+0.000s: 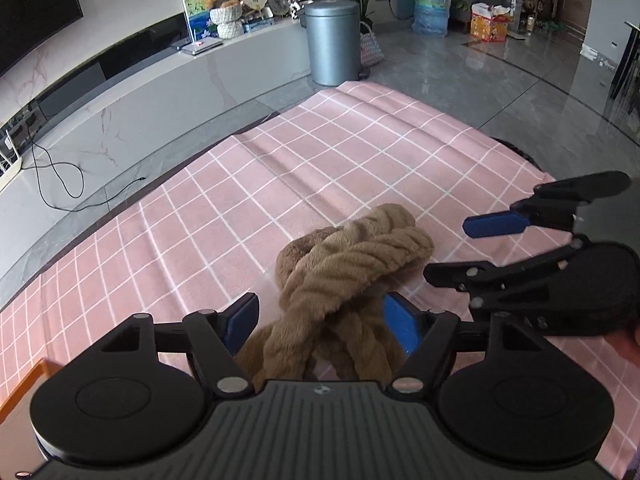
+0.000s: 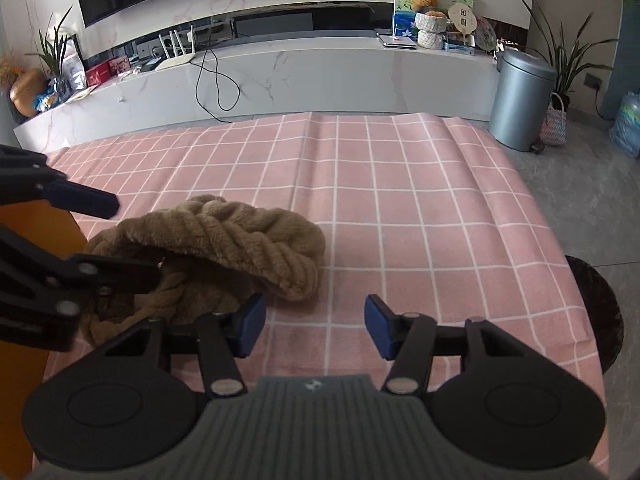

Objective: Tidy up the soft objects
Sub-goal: 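Grasp the brown rope-knit towel with the left tool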

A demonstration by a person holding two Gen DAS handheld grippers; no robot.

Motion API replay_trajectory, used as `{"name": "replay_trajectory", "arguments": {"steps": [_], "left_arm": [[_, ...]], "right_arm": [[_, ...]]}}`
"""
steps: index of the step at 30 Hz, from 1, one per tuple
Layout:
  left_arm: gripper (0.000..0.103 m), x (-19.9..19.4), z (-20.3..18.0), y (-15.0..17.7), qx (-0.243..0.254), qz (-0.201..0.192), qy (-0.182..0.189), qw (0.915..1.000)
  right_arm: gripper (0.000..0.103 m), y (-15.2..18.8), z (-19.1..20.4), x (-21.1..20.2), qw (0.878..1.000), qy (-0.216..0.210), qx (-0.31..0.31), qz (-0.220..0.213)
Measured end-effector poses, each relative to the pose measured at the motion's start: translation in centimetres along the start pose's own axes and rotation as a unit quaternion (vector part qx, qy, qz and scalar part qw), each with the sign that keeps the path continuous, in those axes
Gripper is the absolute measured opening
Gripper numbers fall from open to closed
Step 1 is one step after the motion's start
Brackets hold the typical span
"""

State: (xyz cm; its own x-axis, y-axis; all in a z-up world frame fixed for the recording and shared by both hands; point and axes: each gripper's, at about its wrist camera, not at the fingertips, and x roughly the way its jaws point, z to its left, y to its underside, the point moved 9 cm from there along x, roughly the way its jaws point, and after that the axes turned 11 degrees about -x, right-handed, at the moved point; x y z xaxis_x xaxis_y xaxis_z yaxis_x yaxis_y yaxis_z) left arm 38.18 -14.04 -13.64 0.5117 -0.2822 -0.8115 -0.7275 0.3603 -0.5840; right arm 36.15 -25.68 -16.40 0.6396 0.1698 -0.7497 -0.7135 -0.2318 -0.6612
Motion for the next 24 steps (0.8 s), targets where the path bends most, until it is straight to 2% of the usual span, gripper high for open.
{"name": "replay_trajectory", "arguments": {"steps": [3, 8, 10, 11, 12, 13, 18, 24], "left_arm": [[0.084, 1.8, 0.6, -0.3, -0.023, 0.023, -0.017, 0.9993], [0.069, 3.9, 1.7, 0.0, -0.084, 0.051, -0.011, 0.9951], [0.053, 4.2, 2.0, 0.2, -0.1, 0.054, -0.008, 0.9935], [0.049, 4.3, 2.0, 0.3, -0.103, 0.054, -0.007, 0.9932], [0.039, 4.3, 2.0, 0.4, -0.104, 0.053, -0.005, 0.9932], [0.033, 4.2, 1.9, 0.4, -0.105, 0.05, -0.004, 0.9932], [0.022, 2.8, 1.8, 0.1, -0.114, 0.029, -0.002, 0.993], [0.02, -1.0, 1.8, -0.5, -0.111, -0.003, 0.002, 0.9938]], "right_arm": [[0.045, 0.3, 0.3, 0.9, 1.0, -0.007, -0.006, 0.005], [0.044, 0.5, 1.1, 1.3, 1.0, -0.023, -0.011, 0.007], [0.044, 0.5, 1.3, 1.2, 1.0, -0.026, -0.014, 0.003], [0.044, 0.5, 1.4, 1.2, 1.0, -0.027, -0.016, 0.003], [0.044, 0.6, 1.4, 1.2, 0.999, -0.026, -0.018, 0.003], [0.044, 0.6, 1.4, 1.2, 0.999, -0.025, -0.02, 0.003], [0.044, 0.7, 1.2, 1.4, 0.999, -0.025, -0.019, 0.006], [0.044, 0.5, 1.6, 0.9, 0.999, -0.027, -0.021, -0.002]]}}
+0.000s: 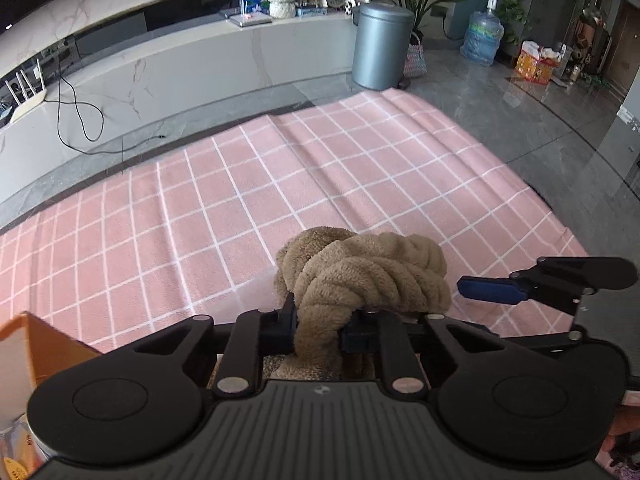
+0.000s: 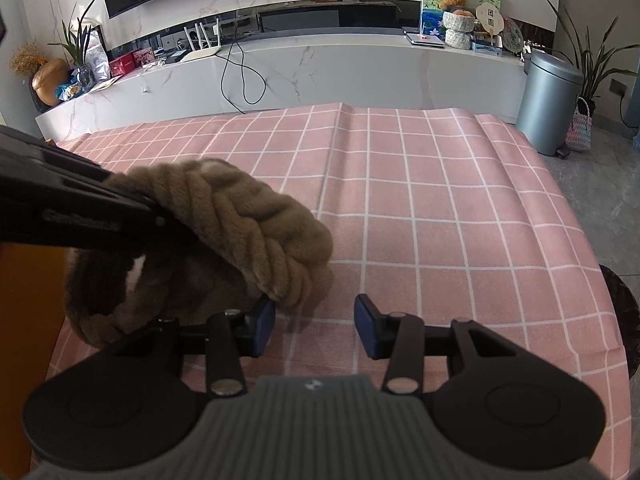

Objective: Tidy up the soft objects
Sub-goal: 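Grasp the brown rope-knit towel with the left tool, then lift the towel with the left tool while the right tool grasps the clear plastic bag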

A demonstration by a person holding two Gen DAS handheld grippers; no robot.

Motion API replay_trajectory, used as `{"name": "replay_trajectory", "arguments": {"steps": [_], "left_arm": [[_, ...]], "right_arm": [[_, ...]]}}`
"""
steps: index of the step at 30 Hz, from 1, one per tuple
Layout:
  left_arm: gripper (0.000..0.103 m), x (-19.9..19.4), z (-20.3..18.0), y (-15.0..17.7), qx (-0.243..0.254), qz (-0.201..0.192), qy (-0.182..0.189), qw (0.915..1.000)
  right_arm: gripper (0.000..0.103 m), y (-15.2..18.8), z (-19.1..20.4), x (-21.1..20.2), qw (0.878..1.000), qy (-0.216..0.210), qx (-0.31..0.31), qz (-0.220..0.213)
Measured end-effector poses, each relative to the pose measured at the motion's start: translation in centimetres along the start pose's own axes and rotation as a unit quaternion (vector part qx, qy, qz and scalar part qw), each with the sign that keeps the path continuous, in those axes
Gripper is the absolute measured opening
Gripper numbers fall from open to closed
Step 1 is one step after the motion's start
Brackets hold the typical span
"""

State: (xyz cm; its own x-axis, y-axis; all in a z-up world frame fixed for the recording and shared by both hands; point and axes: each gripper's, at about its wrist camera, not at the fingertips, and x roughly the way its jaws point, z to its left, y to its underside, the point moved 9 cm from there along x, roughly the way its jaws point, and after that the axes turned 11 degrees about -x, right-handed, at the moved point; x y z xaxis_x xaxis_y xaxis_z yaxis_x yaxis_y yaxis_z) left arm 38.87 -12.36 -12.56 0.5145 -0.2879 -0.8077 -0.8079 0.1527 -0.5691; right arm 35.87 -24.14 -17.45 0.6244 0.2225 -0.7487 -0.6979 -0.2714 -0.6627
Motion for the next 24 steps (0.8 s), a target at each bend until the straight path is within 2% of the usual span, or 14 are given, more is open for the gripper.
{"name": "replay_trajectory", "arguments": {"steps": [4, 5, 9, 11, 12, 16, 19, 24], "left_arm": [[0.019, -3.2, 0.6, -1.0, -0.005, -0.024, 0.002, 0.9997], [0.019, -3.9, 1.0, -1.2, -0.004, -0.027, 0.0, 0.9996], [0.019, -6.8, 3.0, -2.4, -0.002, -0.053, -0.026, 0.9983], [0.019, -8.0, 4.4, -3.1, -0.005, -0.071, -0.047, 0.9964], [0.019, -8.6, 5.1, -3.4, -0.009, -0.08, -0.054, 0.9953], [0.019, -9.9, 7.5, -3.8, -0.048, -0.098, -0.051, 0.9927], [0.019, -9.9, 8.6, -3.6, -0.056, -0.102, -0.053, 0.9918], [0.019, -9.7, 10.7, -2.8, -0.071, -0.108, -0.053, 0.9902]], "right_arm": [[0.048, -0.3, 0.5, -0.5, 1.0, -0.005, -0.001, -0.007], [0.055, -0.4, 0.7, -0.7, 1.0, -0.007, -0.002, -0.009], [0.067, -1.0, 1.9, -0.9, 0.999, -0.038, 0.001, -0.012], [0.082, -1.5, 2.7, -0.6, 0.999, -0.049, -0.005, -0.015], [0.084, -1.9, 3.2, -0.3, 0.998, -0.052, -0.011, -0.017], [0.101, -3.9, 4.8, 1.1, 0.999, -0.034, 0.002, -0.016], [0.101, -4.9, 6.7, 3.0, 0.999, -0.038, -0.02, -0.003], [0.101, -5.1, 8.5, 5.7, 0.998, -0.016, -0.06, 0.025]]}}
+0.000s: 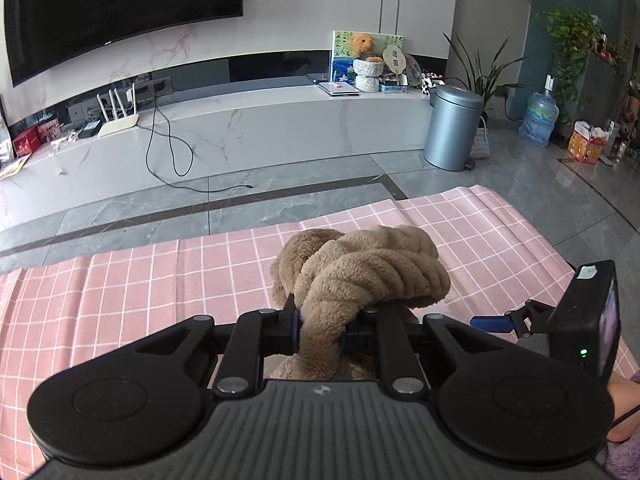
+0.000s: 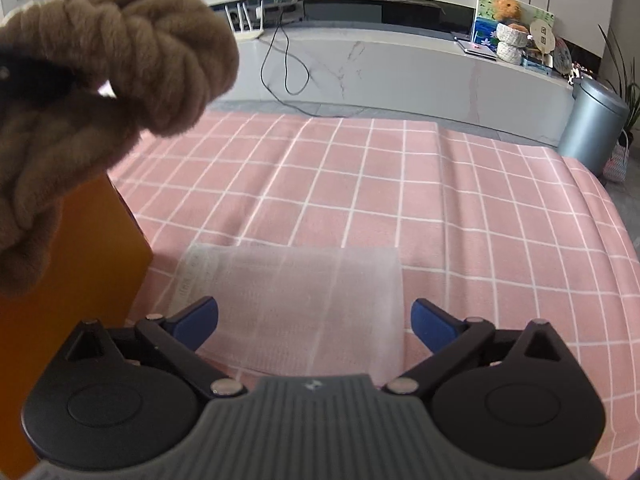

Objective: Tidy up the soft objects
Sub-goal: 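Lift the towel with the left tool while the right tool grasps the clear plastic bag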

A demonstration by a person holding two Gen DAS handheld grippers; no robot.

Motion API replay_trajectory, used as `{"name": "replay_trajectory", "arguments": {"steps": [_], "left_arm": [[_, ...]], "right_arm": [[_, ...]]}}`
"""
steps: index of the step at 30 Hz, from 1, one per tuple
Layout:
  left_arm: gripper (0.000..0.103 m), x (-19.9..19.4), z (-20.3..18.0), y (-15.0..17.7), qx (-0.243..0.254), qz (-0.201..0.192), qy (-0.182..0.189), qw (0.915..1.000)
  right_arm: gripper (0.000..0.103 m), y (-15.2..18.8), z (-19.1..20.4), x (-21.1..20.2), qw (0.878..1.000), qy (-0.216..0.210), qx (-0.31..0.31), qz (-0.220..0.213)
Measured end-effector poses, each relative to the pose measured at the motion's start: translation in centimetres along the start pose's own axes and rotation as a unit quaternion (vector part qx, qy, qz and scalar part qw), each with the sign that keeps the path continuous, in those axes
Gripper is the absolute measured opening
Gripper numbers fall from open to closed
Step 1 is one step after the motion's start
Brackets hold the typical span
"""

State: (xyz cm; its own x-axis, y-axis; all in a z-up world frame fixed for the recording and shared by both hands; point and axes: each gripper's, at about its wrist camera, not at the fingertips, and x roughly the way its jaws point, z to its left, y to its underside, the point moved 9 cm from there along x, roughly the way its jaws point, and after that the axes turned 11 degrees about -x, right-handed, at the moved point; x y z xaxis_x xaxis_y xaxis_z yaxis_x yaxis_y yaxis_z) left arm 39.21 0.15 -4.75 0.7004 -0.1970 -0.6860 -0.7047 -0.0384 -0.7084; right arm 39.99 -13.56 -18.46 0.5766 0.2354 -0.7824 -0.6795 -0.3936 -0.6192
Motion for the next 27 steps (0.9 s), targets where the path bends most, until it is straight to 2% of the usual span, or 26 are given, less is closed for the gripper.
{"name": "replay_trajectory", "arguments": {"steps": [6, 9, 12, 15, 17, 18, 19, 20, 22, 27], "left_arm": [[0.019, 0.1, 1.5, 0.3, -0.019, -0.005, 0.012, 0.9997], [0.019, -0.1, 1.7, 0.4, -0.021, -0.007, 0.017, 0.9996], [0.019, -0.1, 1.8, 0.6, -0.026, -0.009, 0.02, 0.9994], [0.02, -0.1, 1.9, 0.7, -0.027, -0.01, 0.02, 0.9994], [0.019, -0.1, 1.9, 0.7, -0.026, -0.009, 0.02, 0.9994], [0.019, -0.1, 2.0, 0.7, -0.026, -0.009, 0.019, 0.9994], [0.019, -0.1, 2.0, 0.7, -0.026, -0.009, 0.019, 0.9994], [0.019, -0.1, 2.1, 0.7, -0.026, -0.009, 0.019, 0.9994], [0.02, -0.1, 2.1, 0.8, -0.027, -0.009, 0.019, 0.9994], [0.02, 0.0, 2.1, 0.8, -0.028, -0.009, 0.019, 0.9994]], "right_arm": [[0.1, 0.9, 1.0, 1.6, 0.999, 0.006, -0.013, 0.034], [0.098, 1.0, 1.1, 1.6, 0.999, 0.01, -0.012, 0.031], [0.091, 0.9, 1.3, 1.3, 0.999, 0.005, -0.019, 0.029], [0.068, 0.6, 2.0, 0.8, 0.999, -0.002, -0.033, 0.016], [0.041, 0.3, 2.2, 0.6, 0.999, -0.003, -0.04, 0.009], [0.034, 0.3, 2.3, 0.5, 0.999, -0.003, -0.043, 0.008], [0.018, 0.2, 2.4, 0.5, 0.999, -0.002, -0.049, 0.007], [0.008, 0.2, 2.4, 0.5, 0.998, 0.003, -0.056, 0.007], [0.0, 0.2, 2.5, 0.5, 0.998, 0.004, -0.062, 0.005], [0.0, 0.4, 2.3, 0.0, 0.998, 0.009, -0.061, 0.002]]}}
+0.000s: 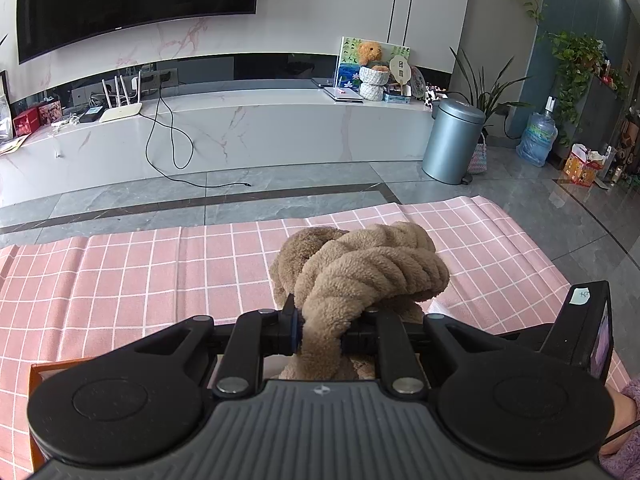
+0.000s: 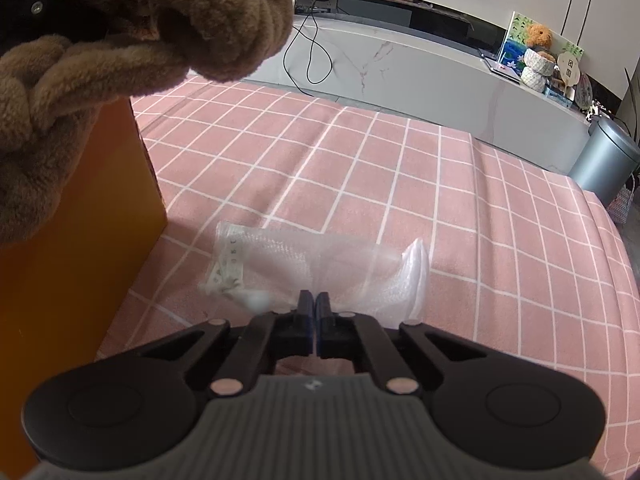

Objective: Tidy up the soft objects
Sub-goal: 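Lift the towel with the left tool while the right tool grasps the clear plastic bag, then carry the towel with the left tool while the right tool carries the bag over the box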

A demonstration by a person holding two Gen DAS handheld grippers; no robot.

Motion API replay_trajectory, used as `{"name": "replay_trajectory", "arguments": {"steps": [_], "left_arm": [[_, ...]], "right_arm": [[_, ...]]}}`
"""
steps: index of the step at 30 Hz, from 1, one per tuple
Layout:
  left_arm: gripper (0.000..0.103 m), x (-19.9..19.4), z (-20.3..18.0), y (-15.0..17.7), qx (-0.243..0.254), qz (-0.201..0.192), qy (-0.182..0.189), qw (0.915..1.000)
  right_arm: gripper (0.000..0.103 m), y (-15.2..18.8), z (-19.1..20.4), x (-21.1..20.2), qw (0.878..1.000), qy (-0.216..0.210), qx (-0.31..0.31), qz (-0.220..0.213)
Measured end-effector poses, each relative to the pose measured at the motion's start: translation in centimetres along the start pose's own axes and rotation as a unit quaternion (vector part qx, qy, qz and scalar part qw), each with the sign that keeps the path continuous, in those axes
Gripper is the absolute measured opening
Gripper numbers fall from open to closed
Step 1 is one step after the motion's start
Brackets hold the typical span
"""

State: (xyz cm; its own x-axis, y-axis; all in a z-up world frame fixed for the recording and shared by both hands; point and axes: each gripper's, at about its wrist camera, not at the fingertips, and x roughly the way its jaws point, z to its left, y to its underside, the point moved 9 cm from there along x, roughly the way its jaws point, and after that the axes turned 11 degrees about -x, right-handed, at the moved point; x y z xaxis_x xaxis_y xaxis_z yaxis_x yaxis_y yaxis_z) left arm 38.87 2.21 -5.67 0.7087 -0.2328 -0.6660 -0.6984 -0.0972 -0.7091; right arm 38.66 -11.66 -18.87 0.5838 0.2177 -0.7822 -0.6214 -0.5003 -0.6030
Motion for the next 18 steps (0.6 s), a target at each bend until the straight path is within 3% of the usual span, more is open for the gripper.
{"name": "replay_trajectory", "arguments": {"steps": [10, 18], "left_arm": [[0.02, -1.1, -0.9, 0.2, -0.01, -0.001, 0.011, 0.9999], [0.017, -5.5, -3.4, -0.4, -0.005, -0.031, 0.028, 0.9991]], "right_arm": [[0.0, -0.2, -1.7, -5.8, 0.998, 0.02, 0.029, -0.047], [0.0, -0.8, -2.5, -13.0, 0.993, 0.029, 0.047, -0.101]]}}
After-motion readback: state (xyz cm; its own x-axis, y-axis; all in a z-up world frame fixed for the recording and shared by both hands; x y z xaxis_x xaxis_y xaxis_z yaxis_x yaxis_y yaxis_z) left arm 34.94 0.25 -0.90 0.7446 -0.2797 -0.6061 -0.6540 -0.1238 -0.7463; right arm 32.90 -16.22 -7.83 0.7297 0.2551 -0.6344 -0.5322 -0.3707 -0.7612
